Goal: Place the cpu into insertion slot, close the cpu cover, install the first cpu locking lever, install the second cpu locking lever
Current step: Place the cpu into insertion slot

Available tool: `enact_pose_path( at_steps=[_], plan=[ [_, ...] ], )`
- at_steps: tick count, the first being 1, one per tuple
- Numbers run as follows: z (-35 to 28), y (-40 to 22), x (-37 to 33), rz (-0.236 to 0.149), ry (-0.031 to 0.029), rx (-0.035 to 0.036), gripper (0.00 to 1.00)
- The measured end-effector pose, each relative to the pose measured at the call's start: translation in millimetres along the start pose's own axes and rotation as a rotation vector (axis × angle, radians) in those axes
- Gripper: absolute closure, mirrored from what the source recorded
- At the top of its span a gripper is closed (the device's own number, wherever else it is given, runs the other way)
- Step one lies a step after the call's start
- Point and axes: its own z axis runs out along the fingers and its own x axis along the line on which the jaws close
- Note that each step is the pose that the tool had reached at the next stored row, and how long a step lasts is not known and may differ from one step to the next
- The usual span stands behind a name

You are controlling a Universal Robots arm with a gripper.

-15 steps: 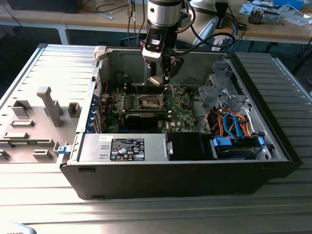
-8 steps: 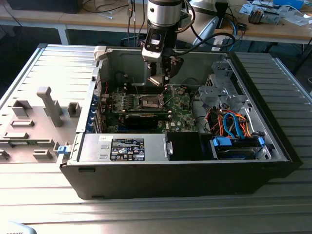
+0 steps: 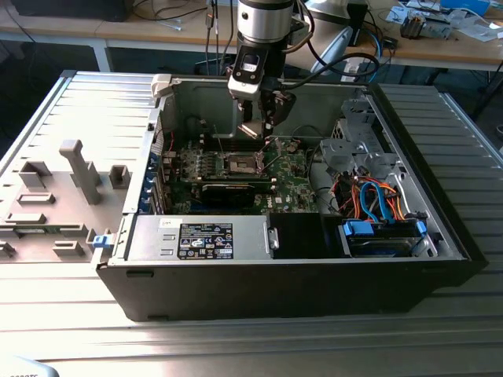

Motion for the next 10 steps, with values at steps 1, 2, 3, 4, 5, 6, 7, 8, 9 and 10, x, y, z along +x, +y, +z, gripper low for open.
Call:
enact_pose_path(
  at_steps=[1,2,3,4,5,6,7,8,9,10],
  plan=[
    [0.0,0.0,0.0,0.002,-0.0003,0.0002,0.45],
    [0.0,0.0,0.0,0.004,-0.0005,0.0003,0.45],
    [0.0,0.0,0.0,0.006,-0.0007,0.0004,0.45],
    [0.0,0.0,0.0,0.007,-0.0009,0.0006,0.45],
    [0.0,0.0,0.0,0.008,-0.0011,0.0007,0.45],
    [0.0,0.0,0.0,0.01,-0.0014,0.0009,0.45],
    [0.0,0.0,0.0,0.011,-0.0016,0.001,0.45],
    [0.0,0.0,0.0,0.013,-0.002,0.0013,0.45],
    [0.0,0.0,0.0,0.016,-0.0024,0.0015,0.45],
    [0.0,0.0,0.0,0.019,-0.0026,0.0016,0.45]
  ],
)
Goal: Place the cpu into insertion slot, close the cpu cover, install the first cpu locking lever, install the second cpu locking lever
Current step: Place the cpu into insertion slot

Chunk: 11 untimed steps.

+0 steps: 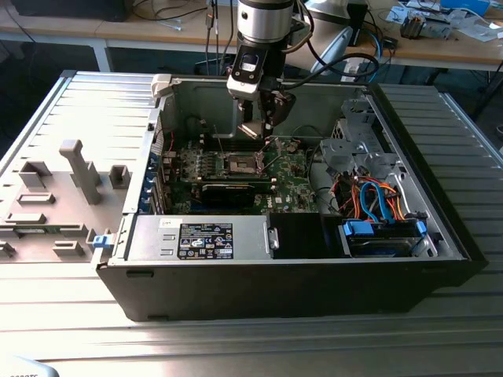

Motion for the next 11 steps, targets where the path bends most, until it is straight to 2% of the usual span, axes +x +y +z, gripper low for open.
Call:
enact_pose_path(
  at_steps=[11],
  plan=[
    [0.1,0.0,0.0,0.018,-0.002,0.0011,0.45]
  ],
)
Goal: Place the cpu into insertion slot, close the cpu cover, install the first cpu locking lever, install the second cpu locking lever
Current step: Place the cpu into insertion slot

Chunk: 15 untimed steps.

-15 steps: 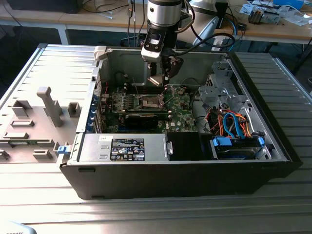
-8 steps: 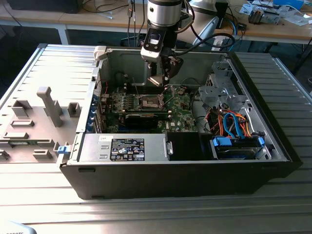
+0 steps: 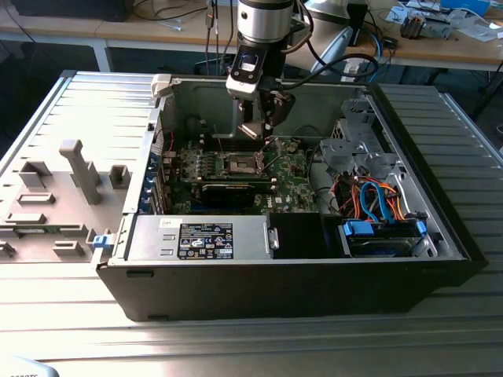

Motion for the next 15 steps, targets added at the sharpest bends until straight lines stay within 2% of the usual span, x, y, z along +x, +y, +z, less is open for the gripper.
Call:
enact_pose_path(
  at_steps=[15],
  plan=[
    [0.3,0.0,0.0,0.027,-0.0035,0.0022,0.45]
  ],
)
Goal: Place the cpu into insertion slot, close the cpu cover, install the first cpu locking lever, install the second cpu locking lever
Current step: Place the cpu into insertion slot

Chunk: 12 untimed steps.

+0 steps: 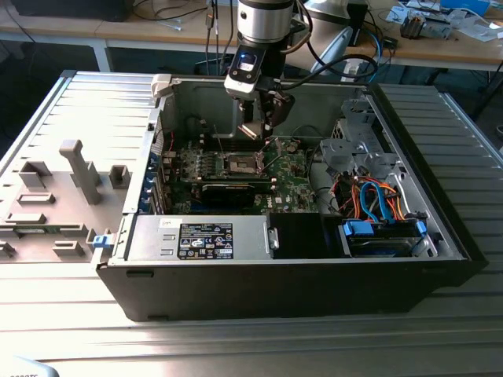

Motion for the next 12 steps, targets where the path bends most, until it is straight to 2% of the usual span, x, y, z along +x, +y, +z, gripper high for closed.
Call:
enact_pose_path(
  at_steps=[12],
  plan=[
    [0.1,0.0,0.0,0.02,-0.0021,0.0012,0.45]
  ],
)
